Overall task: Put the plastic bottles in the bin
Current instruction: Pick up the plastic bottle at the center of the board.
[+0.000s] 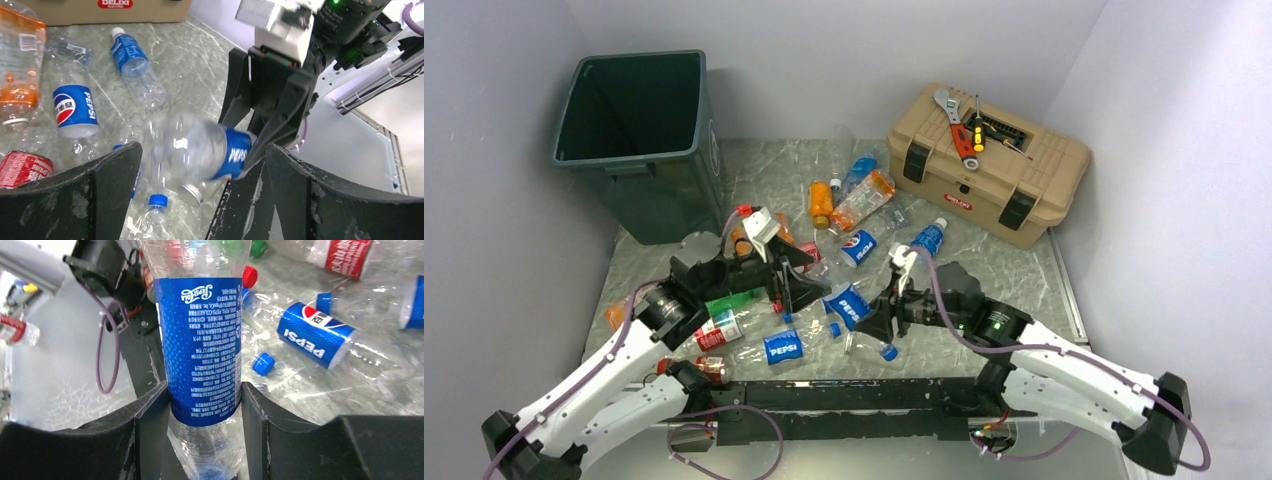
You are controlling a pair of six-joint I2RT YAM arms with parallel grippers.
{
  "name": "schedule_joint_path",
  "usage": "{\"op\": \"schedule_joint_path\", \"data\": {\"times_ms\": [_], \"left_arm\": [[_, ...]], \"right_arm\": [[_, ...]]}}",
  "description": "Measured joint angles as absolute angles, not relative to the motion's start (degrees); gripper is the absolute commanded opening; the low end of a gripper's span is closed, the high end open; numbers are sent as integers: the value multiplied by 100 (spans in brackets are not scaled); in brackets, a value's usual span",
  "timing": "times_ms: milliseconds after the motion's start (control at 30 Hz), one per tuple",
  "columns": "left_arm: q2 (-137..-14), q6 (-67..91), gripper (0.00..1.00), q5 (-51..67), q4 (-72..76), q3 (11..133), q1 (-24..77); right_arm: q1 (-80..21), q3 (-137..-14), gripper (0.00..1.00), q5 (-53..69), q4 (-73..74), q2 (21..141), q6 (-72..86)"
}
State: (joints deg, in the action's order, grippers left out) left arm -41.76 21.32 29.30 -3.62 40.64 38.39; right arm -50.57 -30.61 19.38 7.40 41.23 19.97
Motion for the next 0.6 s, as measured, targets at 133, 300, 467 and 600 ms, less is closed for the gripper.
{"op": "schedule_joint_path", "data": {"times_ms": [133,300,467,600], "left_arm": [[-4558,1828,100,3234,-878,4580,3837],[-4519,364,100,3498,-2246,5710,3839],[-4045,-1310,100,3520,-2950,5867,3841],[-4160,-2543,99,3221,-3422,5878,3966]], "right_arm": [[-5531,-3444,40,1798,993,4670,1662],[-5625,-4139,40,1785,1627,5172,1446],[-5625,-5041,40,1793,2449,5555,1400],[-5625,-5621,40,1804,3087,5798,1361]]}}
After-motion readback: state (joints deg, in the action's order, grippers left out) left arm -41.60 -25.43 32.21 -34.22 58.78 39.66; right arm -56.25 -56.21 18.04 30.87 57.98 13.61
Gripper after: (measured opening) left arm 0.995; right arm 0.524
